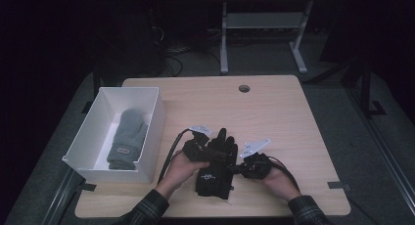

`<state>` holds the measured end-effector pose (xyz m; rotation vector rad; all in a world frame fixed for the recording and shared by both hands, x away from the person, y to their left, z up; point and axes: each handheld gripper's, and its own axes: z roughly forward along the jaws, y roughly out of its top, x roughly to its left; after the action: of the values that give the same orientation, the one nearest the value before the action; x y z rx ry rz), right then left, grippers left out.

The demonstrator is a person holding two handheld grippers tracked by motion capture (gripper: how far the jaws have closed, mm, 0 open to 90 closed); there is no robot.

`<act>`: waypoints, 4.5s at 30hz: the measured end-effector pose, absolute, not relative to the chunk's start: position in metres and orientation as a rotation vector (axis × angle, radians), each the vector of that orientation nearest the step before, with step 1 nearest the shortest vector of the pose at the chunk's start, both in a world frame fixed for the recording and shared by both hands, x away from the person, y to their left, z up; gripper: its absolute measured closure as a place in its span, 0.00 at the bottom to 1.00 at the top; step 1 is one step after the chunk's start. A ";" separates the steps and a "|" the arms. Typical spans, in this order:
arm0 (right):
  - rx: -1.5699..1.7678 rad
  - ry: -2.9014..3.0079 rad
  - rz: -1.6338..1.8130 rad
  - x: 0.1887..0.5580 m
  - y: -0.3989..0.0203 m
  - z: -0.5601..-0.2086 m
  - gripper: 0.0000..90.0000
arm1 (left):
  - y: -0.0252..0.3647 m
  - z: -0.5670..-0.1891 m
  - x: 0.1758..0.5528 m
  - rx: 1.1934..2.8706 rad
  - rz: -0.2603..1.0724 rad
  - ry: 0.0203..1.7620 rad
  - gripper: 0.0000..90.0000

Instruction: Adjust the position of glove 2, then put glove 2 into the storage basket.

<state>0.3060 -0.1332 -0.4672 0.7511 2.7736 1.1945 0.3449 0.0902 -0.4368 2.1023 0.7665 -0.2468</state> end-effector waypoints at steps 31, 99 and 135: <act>1.064 2.459 1.091 0.330 -0.210 -0.471 0.36 | 0.059 -0.448 0.324 2.235 -0.269 0.670 0.99; 1.123 2.390 1.054 0.331 -0.213 -0.481 0.19 | 0.117 -0.458 0.365 2.425 0.176 0.664 0.25; 1.124 2.386 1.057 0.330 -0.211 -0.482 0.19 | 0.121 -0.361 0.356 2.361 0.106 0.797 0.69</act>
<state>0.3300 -0.2115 -0.4816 1.1238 2.3860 1.0573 0.3561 0.1209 -0.3607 2.3610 0.7975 0.1063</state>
